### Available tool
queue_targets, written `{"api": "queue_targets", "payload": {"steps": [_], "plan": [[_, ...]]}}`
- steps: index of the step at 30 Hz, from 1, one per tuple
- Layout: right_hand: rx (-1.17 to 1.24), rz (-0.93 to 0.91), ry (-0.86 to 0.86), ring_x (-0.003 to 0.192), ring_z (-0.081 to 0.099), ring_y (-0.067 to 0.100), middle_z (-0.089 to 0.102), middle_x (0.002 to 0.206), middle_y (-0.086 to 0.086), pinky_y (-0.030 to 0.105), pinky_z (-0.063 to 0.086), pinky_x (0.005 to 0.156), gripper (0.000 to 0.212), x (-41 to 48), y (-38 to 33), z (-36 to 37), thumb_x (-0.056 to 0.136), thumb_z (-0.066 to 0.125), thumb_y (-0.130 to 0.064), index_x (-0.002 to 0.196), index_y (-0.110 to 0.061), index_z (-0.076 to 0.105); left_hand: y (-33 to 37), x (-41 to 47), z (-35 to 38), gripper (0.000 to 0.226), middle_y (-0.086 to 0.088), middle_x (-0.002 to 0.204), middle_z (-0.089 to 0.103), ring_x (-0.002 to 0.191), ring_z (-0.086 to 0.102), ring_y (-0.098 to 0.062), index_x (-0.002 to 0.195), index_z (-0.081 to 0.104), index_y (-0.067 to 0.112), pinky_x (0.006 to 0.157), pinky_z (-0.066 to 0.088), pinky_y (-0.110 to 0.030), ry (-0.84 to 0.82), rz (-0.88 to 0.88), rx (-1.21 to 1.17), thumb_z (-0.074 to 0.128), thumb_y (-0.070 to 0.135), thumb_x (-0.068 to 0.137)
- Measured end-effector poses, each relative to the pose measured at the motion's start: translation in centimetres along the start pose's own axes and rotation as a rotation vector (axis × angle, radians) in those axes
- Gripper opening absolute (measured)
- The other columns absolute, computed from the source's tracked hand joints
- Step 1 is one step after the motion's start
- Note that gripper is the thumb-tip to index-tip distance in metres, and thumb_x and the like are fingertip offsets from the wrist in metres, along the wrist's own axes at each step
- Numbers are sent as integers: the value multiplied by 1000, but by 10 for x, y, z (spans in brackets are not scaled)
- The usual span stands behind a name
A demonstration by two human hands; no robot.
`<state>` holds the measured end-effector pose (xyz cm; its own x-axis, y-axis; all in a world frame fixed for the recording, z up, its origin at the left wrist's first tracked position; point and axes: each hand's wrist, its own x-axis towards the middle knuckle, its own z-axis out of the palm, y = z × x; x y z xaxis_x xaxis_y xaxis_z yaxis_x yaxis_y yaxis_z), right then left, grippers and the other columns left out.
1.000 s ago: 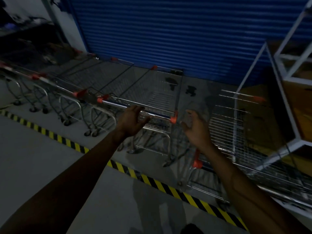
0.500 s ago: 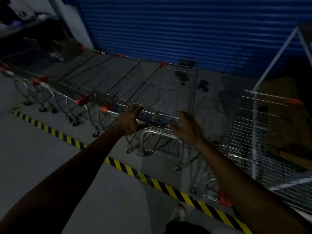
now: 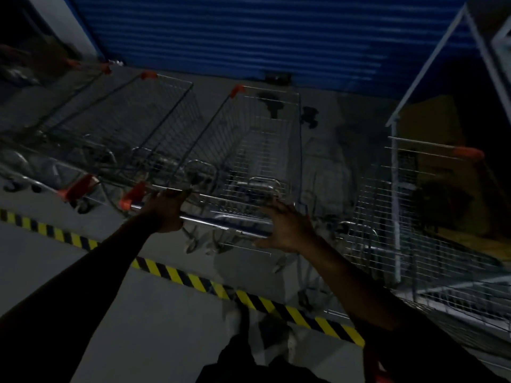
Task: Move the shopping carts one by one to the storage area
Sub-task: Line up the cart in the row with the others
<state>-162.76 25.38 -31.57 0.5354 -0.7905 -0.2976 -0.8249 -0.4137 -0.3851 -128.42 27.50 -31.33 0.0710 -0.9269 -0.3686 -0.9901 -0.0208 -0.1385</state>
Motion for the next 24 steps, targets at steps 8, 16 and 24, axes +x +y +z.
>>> {"api": "queue_targets", "payload": {"steps": [8, 16, 24], "plan": [[16, 122, 72, 136, 45, 20, 46, 149, -7, 44, 39, 109, 97, 50, 21, -36, 60, 68, -84, 143, -42, 41, 4, 62, -35, 94, -17, 144, 37, 137, 30, -40, 150, 38, 21, 99, 41, -60, 116, 81, -51, 79, 33, 67], [74, 213, 27, 133, 46, 20, 47, 148, -5, 34, 33, 111, 101, 111, 56, -76, 57, 69, -86, 143, -42, 43, 12, 149, -68, 92, -15, 157, 30, 145, 25, -37, 154, 31, 19, 110, 37, -53, 91, 201, -90, 76, 31, 74], [23, 329, 47, 140, 39, 23, 40, 154, -4, 52, 29, 114, 113, 138, 75, -94, 47, 54, -94, 145, -41, 40, 20, 211, -86, 97, -18, 148, 40, 137, 32, -41, 152, 35, 14, 103, 40, -61, 73, 285, -86, 79, 39, 70]]}}
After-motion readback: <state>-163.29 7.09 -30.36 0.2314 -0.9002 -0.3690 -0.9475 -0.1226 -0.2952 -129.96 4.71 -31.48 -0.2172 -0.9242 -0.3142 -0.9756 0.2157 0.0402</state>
